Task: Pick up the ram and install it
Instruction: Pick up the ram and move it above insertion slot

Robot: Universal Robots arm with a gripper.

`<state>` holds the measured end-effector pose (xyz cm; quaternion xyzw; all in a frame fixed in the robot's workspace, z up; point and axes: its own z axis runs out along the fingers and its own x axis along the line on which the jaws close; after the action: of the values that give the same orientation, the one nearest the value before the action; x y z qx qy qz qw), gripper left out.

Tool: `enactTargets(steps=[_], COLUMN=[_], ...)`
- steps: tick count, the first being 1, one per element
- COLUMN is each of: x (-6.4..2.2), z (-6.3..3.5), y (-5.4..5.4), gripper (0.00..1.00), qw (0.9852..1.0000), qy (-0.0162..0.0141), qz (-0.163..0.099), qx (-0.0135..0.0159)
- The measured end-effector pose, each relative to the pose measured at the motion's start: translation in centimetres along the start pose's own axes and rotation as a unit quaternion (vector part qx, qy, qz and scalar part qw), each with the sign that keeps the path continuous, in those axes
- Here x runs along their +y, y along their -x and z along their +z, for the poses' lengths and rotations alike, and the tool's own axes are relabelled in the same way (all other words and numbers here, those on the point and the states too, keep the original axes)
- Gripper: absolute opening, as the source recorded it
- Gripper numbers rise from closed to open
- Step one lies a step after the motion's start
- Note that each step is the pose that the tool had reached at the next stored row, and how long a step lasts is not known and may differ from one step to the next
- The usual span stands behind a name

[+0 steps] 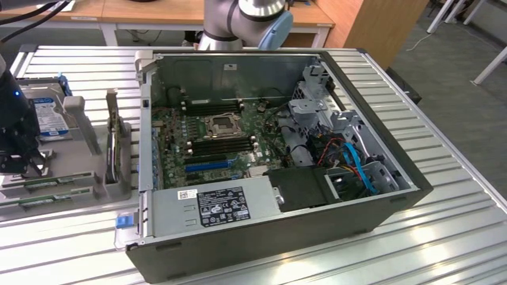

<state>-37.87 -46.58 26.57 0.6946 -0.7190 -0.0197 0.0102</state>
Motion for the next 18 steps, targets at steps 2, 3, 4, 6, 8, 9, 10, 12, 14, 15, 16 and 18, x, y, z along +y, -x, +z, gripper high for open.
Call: enactTargets(steps=[2,3,4,6,8,9,10,12,14,15,16,18], x=[0.0,-0.01,-0.01,-0.02,-0.03,-0.04,-0.05,-0.06,-0.08,-0.09,-0.09,-0.1], z=[0.06,0.08,0.11,0.35,0.71,0.88,1.07,1.43,1.8,1.97,2.15,2.4], y=[0.0,0.0,0.0,0.0,0.0,0.0,0.0,0.0,0.0,0.0,0.0,-0.1], gripper=[0.29,0.29,0.29,0.29,0.29,0.29,0.29,0.29,0.29,0.29,0.29,0.29], qw=[1.0,1.0,1.0,1.0,1.0,1.0,1.0,1.0,1.0,1.0,1.0,1.0], qy=[0.0,-0.0001,-0.0001,-0.0001,-0.0001,-0.0001,-0.0001,0.0,-0.0001,-0.0001,-0.0001,-0.0001], qz=[0.0,0.0,0.0,0.0,0.0,0.0,0.0,0.0,0.0,0.0,0.0,0.0], qx=[0.0,0.0,-0.0001,-0.0001,-0.0001,-0.0001,0.0,0.0,-0.0001,0.0,0.0,-0.0001])
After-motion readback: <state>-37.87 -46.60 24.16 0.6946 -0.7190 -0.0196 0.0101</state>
